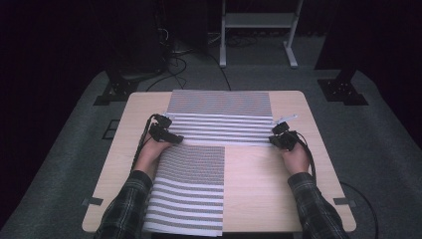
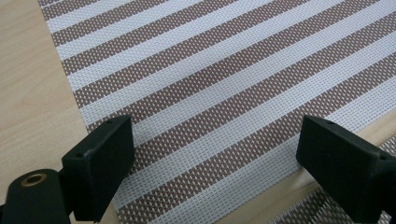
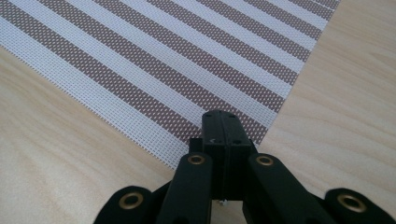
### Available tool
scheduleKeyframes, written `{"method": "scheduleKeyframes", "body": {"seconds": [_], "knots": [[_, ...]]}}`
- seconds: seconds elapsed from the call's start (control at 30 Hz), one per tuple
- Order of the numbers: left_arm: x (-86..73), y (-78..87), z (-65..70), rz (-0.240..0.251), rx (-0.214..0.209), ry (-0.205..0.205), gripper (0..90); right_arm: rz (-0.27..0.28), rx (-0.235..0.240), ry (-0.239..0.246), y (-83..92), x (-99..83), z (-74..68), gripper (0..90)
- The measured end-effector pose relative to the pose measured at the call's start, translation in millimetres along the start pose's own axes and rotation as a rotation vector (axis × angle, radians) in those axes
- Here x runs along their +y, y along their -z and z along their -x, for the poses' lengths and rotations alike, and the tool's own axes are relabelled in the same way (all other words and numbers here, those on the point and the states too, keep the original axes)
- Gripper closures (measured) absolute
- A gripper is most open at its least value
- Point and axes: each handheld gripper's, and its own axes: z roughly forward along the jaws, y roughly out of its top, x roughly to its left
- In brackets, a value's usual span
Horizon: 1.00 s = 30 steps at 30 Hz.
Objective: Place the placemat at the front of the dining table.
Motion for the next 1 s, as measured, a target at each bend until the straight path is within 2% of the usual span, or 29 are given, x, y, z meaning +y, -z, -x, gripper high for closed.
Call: {"method": "scheduleKeyframes", "body": {"seconds": [0.5,0.8,1.0], "knots": [[-0.3,1.0,5.3,-0.01,-0.004,-0.009,10.4,-0.005,-0.033,-0.014,-4.4,5.4,5.1,90.0],[-0.1,1.3,6.7,-0.016,-0.002,-0.007,10.4,0.0,-0.042,-0.008,-4.0,4.0,4.3,90.0],[-1.2,2.2,9.4,-0.017,-0.001,-0.004,10.5,0.007,-0.044,-0.02,-3.0,1.9,4.4,90.0]]}}
